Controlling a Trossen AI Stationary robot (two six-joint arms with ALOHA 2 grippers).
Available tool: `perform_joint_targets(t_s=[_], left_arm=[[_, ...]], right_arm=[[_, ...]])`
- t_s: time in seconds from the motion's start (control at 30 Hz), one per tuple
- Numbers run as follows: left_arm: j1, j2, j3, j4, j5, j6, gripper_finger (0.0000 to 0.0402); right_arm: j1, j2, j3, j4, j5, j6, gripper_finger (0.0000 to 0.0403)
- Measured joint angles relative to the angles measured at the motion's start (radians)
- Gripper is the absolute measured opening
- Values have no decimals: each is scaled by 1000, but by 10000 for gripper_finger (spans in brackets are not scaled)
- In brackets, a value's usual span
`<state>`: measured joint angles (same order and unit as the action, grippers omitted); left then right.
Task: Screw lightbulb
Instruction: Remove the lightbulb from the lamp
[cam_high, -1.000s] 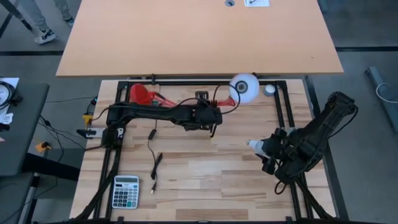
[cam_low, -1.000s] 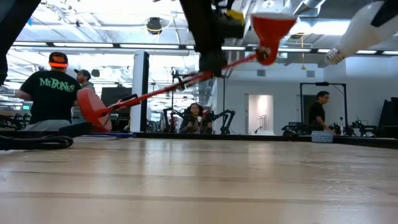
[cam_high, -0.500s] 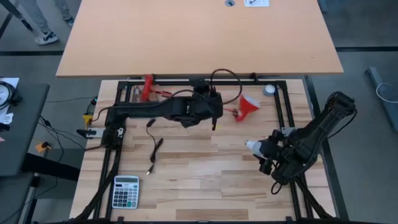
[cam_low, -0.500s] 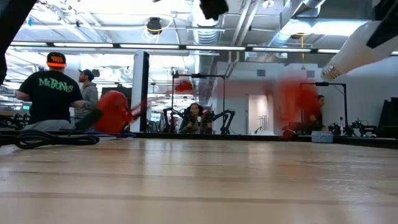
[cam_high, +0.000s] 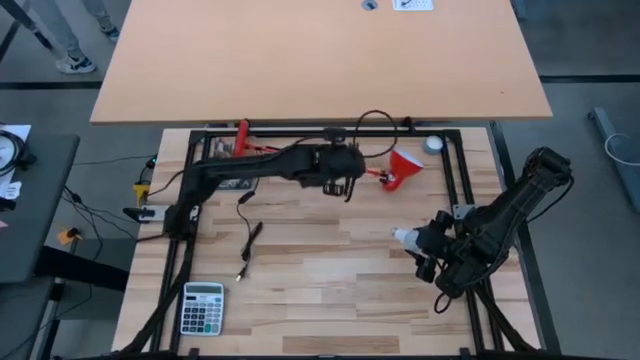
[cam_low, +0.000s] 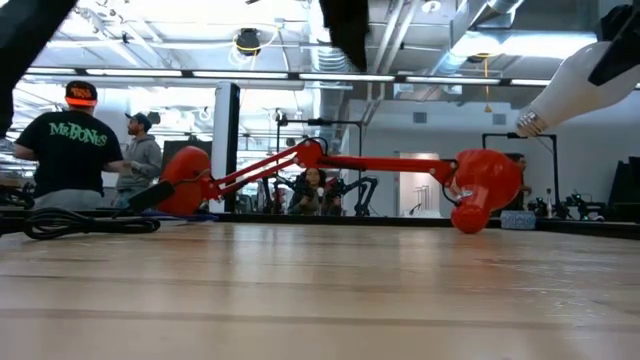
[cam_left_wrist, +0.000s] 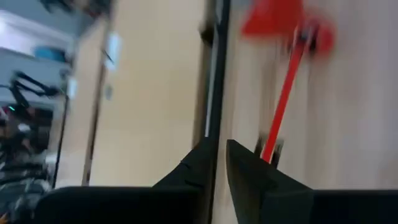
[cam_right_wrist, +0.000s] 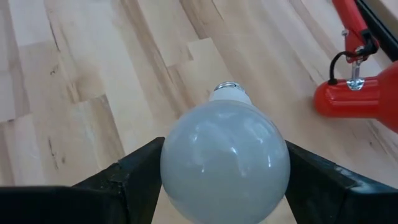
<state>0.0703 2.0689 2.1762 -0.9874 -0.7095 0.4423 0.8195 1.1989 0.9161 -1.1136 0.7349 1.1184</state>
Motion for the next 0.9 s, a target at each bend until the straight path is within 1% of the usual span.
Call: perform_joint_targets(t_s=[0.07,0.13,0.17,0.27,0.3,0.37,0.47,0.5,0.57,0.63,0.73,0.9], left_arm=[[43,32,-38,44,51,90,72],[74,64,-58,143,76,187,100],[89,79,-65,182,105,238,115],[137,130,-63,260,231,353,160],[152,145,-63,266,253,366,174],[175,169,-63,262,267,374,199],[200,176,-64,216,323,338,226],[202,176,-67,217,345,319,232],[200,174,-68,208,347,299,236],[194,162,-71,182,351,289,236],[180,138,-71,168,387,266,232],[141,131,-70,150,355,268,229]], right_arm=[[10,0,0,6,0,5,288],[21,0,0,11,-1,7,288],[28,0,0,13,-1,7,288],[34,0,0,20,-3,15,288],[33,0,0,21,-2,24,288],[40,0,0,22,-2,44,288],[52,0,0,25,-3,59,288],[52,0,0,24,-2,59,288],[51,0,0,20,-2,59,288],[47,0,0,19,-2,56,288],[38,0,0,19,-2,52,288],[35,0,0,18,-2,44,288]])
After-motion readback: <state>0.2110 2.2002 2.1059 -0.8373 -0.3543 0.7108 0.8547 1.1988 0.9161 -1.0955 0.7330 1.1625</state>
